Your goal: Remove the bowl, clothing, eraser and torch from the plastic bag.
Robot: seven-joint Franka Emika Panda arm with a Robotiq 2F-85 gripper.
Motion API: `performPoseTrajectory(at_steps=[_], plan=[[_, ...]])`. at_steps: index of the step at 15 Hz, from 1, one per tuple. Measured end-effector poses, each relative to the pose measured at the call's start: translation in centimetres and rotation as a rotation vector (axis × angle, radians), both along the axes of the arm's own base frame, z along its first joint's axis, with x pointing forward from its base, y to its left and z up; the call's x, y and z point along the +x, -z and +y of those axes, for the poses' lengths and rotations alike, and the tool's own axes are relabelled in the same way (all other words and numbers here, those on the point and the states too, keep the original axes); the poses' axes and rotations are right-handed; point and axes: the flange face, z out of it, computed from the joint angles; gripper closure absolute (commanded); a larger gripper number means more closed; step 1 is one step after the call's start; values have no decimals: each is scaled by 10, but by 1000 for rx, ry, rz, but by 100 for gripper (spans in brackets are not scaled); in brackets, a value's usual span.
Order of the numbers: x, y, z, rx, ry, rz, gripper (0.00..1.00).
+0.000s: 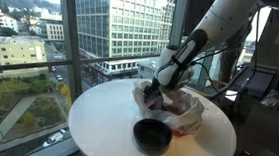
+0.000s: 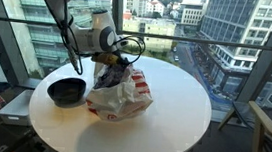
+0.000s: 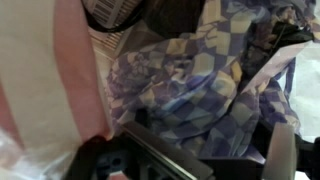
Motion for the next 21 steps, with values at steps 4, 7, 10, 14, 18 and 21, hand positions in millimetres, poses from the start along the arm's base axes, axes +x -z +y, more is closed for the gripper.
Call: performPoseTrajectory(at_steps=[4, 7, 10, 14, 18, 21], plan=[[6, 19, 1, -43, 2, 5, 49], [7, 21, -2, -63, 11, 0, 71], [8, 21, -6, -64, 30, -3, 93], [8, 16, -7, -62, 33, -27, 93], [0, -3, -5, -49, 30, -37, 94], [-18, -24, 9, -9, 6, 4, 93]])
